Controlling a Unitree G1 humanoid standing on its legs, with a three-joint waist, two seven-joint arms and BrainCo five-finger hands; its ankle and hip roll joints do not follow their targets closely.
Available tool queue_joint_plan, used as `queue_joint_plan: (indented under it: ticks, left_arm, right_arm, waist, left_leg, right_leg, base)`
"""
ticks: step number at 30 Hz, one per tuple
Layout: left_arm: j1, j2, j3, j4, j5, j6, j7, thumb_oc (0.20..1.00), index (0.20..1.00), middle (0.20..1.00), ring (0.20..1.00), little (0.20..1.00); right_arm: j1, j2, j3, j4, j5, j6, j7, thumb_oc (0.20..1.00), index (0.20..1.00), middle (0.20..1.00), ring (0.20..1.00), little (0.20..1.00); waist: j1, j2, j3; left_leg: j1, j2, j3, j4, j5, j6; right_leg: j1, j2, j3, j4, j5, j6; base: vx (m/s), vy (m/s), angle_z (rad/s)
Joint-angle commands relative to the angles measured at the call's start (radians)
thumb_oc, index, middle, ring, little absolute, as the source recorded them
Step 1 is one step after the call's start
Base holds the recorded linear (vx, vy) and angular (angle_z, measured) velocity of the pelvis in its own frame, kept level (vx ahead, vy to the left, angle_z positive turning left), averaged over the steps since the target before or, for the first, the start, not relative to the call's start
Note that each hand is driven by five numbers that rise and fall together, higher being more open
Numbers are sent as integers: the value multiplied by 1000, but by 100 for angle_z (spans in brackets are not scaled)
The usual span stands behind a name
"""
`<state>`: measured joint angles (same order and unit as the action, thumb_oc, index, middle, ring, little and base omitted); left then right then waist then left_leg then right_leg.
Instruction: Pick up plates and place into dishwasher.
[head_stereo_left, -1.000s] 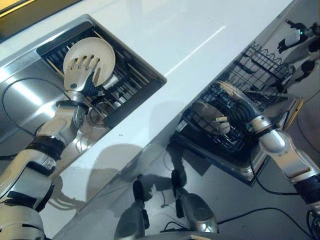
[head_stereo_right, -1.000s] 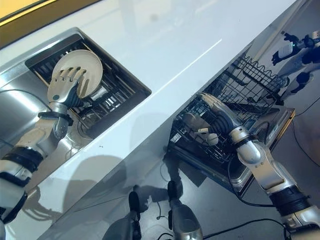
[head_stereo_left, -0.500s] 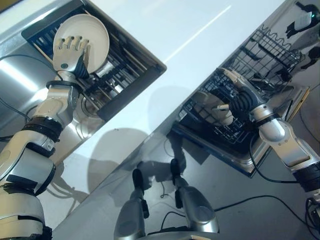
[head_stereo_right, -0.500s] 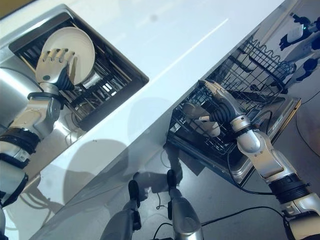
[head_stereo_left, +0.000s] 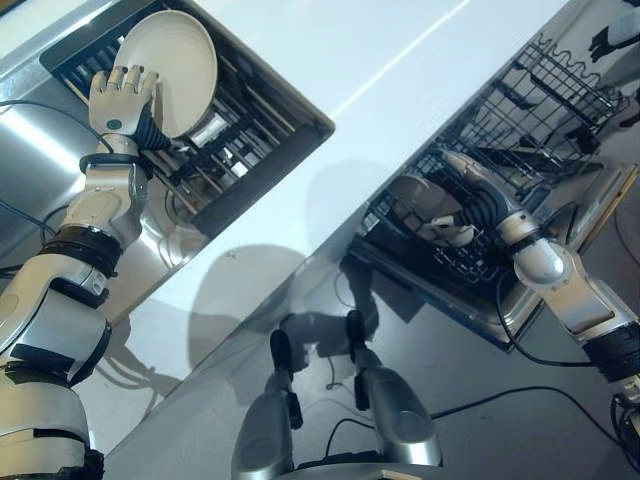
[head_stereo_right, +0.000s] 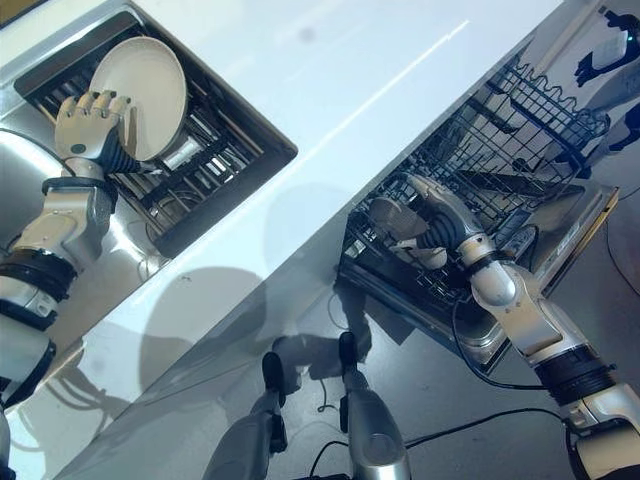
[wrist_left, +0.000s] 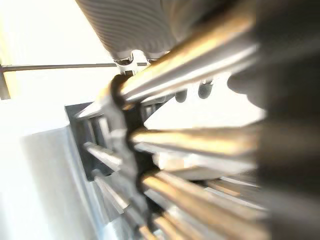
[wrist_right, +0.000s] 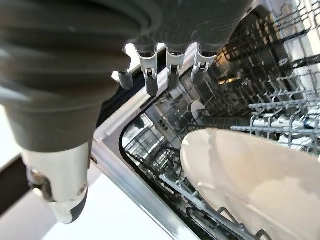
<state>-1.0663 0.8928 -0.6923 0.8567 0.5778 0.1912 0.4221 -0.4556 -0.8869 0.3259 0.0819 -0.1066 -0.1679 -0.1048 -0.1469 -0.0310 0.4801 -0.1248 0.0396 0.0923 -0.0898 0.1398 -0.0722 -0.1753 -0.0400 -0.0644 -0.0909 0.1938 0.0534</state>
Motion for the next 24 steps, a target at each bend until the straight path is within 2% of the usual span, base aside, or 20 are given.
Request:
queue_joint_plan:
  ticks: [1,2,10,24]
  left_arm:
    - [-45,26,-2,105,14,51,14,369,369,369,369,369]
    - [-43,24,4,103,8,48,20,200,200,200,200,200]
    - [-40,19,43,83,-31,-18,97,200,200,200,200,200]
    - [-17,-14,113,-25,-108,-226,267,200,200,200,200,200]
  right_arm:
    - [-117,-31,-38,-43,0,0,-30,1000,1000,1000,1000,1000]
    - [-119,-31,-39,-45,0,3,-29,1000,1000,1000,1000,1000]
    - [-114,-25,-46,-50,-12,12,-29,1000,1000,1000,1000,1000]
    - [-76,-4,-60,-69,-32,16,-30,1000,1000,1000,1000,1000]
  waist:
    - [-19,-22,17]
    - [-19,-22,17]
    - [-21,-22,11]
    - [-24,-21,5]
  left_leg:
    - [-65,-72,28,105,-152,57]
    - [-67,-72,28,106,-152,57]
    - [-70,-68,32,110,-154,53]
    - [-60,-65,40,122,-166,55]
  right_leg:
    - [-78,35,-6,142,-165,45]
    - [-80,35,-6,143,-165,45]
    - [-86,33,-5,145,-167,45]
    - [-86,29,1,161,-175,47]
  base:
    - [-19,5,6]
    - [-18,4,5]
    - [-4,1,2]
    - [0,0,0]
